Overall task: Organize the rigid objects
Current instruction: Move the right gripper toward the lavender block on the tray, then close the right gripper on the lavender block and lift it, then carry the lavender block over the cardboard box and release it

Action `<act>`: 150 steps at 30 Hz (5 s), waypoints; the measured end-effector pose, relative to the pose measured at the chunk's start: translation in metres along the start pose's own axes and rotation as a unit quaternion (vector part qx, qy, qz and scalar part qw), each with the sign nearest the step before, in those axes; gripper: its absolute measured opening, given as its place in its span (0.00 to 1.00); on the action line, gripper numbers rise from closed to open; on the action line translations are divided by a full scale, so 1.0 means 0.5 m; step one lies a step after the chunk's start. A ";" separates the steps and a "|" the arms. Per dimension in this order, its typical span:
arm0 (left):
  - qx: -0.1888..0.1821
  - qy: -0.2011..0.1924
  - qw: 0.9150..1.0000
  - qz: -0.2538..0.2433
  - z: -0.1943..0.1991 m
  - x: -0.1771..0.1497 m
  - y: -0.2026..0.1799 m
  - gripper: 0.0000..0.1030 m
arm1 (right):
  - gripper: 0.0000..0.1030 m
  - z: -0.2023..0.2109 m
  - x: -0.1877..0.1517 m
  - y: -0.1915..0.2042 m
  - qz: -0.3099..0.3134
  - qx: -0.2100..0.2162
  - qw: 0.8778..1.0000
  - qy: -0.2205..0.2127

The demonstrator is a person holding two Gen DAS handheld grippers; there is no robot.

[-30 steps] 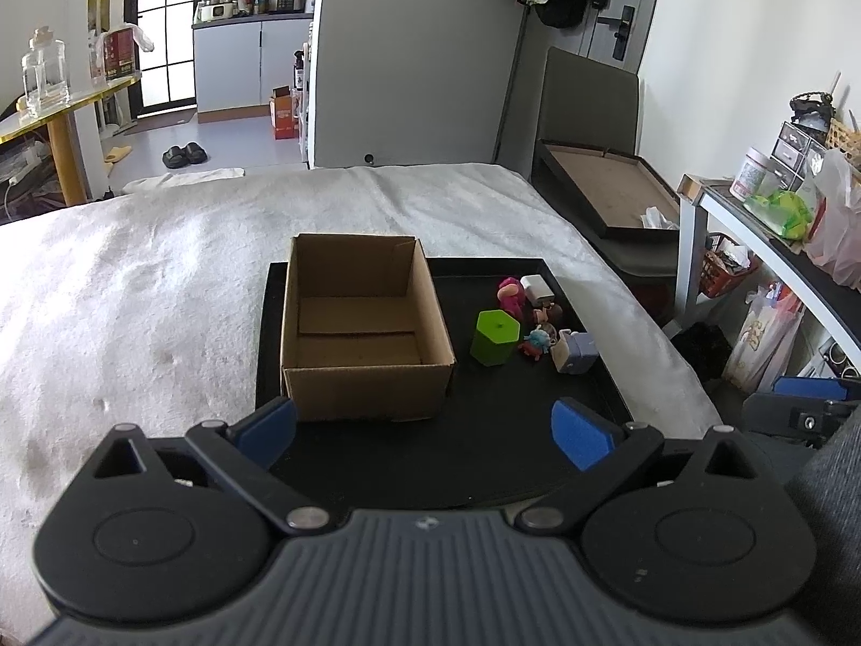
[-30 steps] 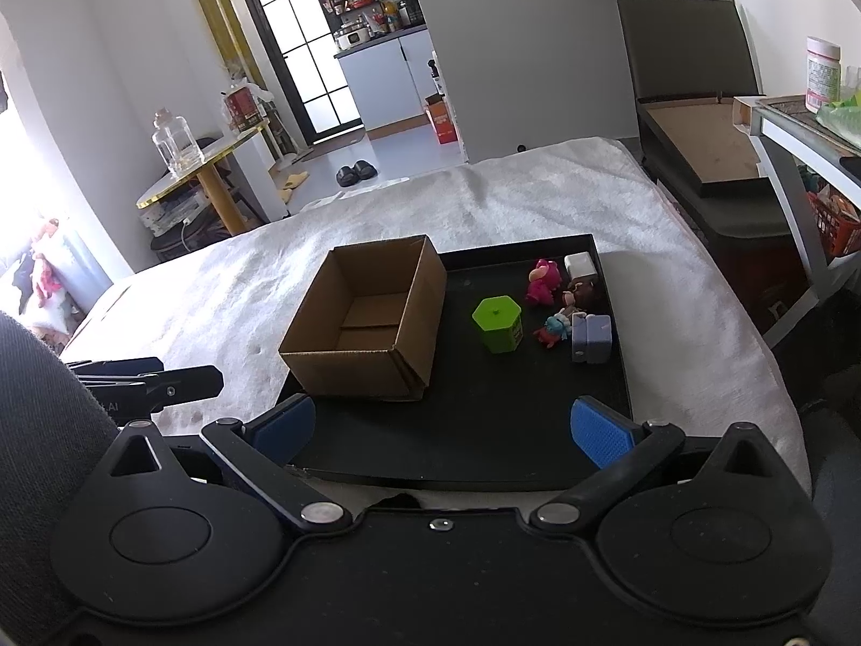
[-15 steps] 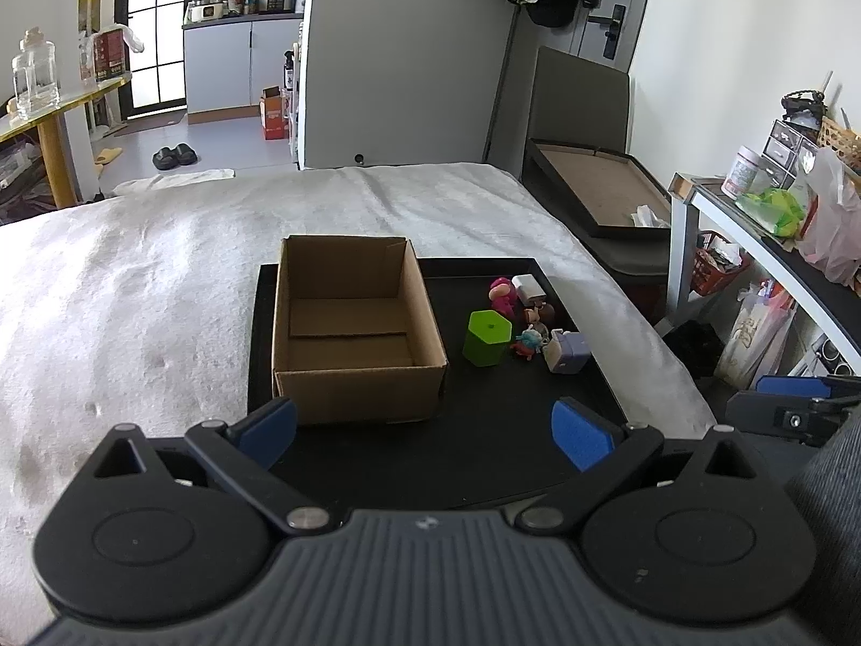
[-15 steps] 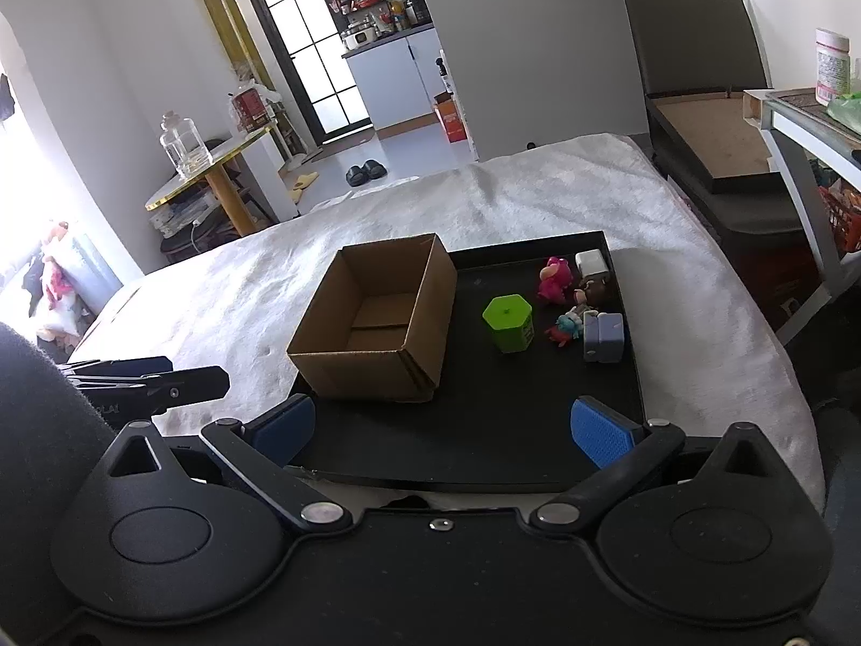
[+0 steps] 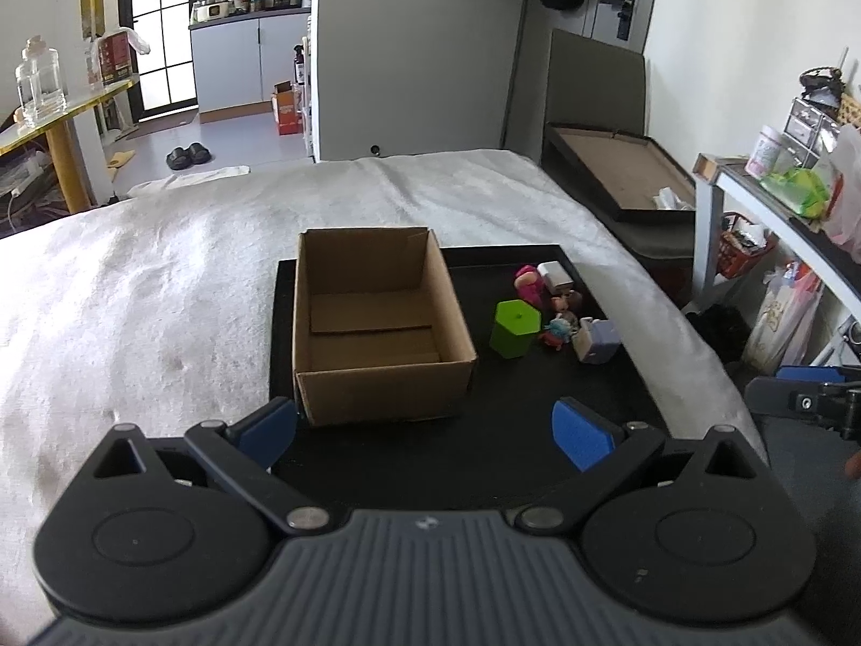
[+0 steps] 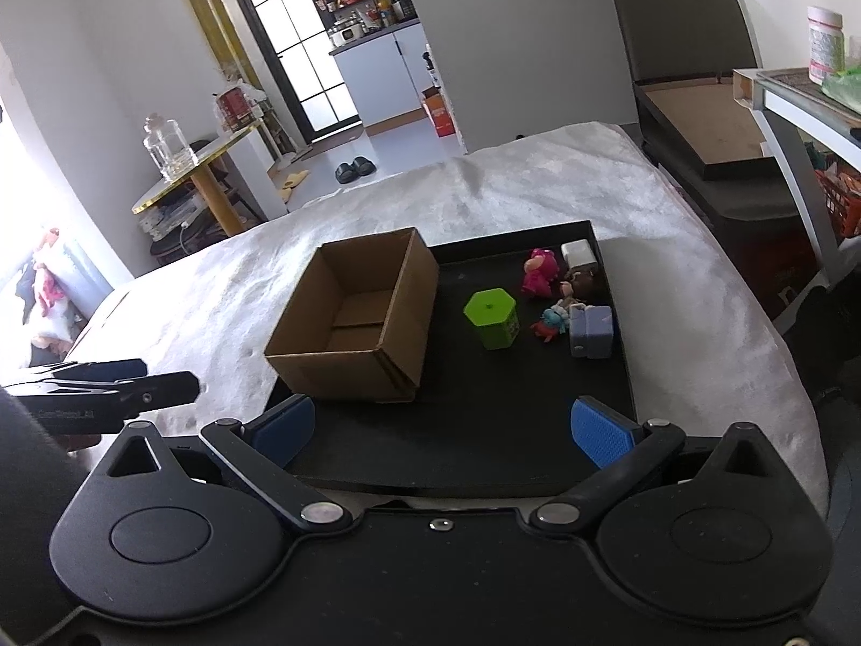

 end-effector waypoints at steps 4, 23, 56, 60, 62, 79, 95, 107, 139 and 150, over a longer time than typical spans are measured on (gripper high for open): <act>0.009 0.005 1.000 0.002 -0.016 0.001 0.007 0.98 | 1.00 -0.016 0.005 -0.020 -0.005 -0.006 1.000 0.002; 0.045 0.032 0.998 0.016 -0.109 0.019 0.020 0.98 | 1.00 -0.093 0.037 -0.066 -0.009 -0.017 1.000 0.013; 0.167 0.057 0.980 0.087 -0.288 0.013 0.091 0.97 | 1.00 -0.268 0.081 -0.140 -0.031 -0.105 0.994 0.007; 0.189 0.060 0.976 0.093 -0.311 0.009 0.102 0.93 | 0.99 -0.297 0.081 -0.147 -0.036 -0.121 0.992 0.009; 0.200 0.059 0.973 0.097 -0.319 0.010 0.109 0.91 | 0.98 -0.312 0.081 -0.149 -0.038 -0.128 0.991 0.009; 0.226 0.073 0.967 0.089 -0.390 0.001 0.115 0.59 | 0.84 -0.417 0.086 -0.170 -0.040 -0.185 0.982 -0.005; 0.259 0.059 0.961 0.077 -0.389 -0.005 0.095 0.20 | 0.48 -0.478 0.081 -0.177 0.023 -0.216 0.976 -0.009; 0.234 0.035 0.969 0.073 -0.373 -0.013 0.095 0.14 | 0.44 -0.449 0.080 -0.140 0.050 -0.204 0.977 -0.031; 0.180 0.011 0.980 0.086 -0.354 -0.039 0.129 0.07 | 0.44 -0.416 0.108 0.096 0.138 -0.107 0.979 -0.102; 0.173 0.009 0.981 0.091 -0.350 -0.040 0.132 0.07 | 0.44 -0.428 0.093 0.158 0.187 -0.049 0.975 -0.111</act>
Point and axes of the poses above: each gripper's, at about its wrist camera, not at the fingertips, and z roughly against the way its jaws point, y to its left, x to its top, the point moved 2 cm from there along -z, roughly the way its jaws point, and after that the axes turned 12 degrees about -z, right-handed, at the moved point
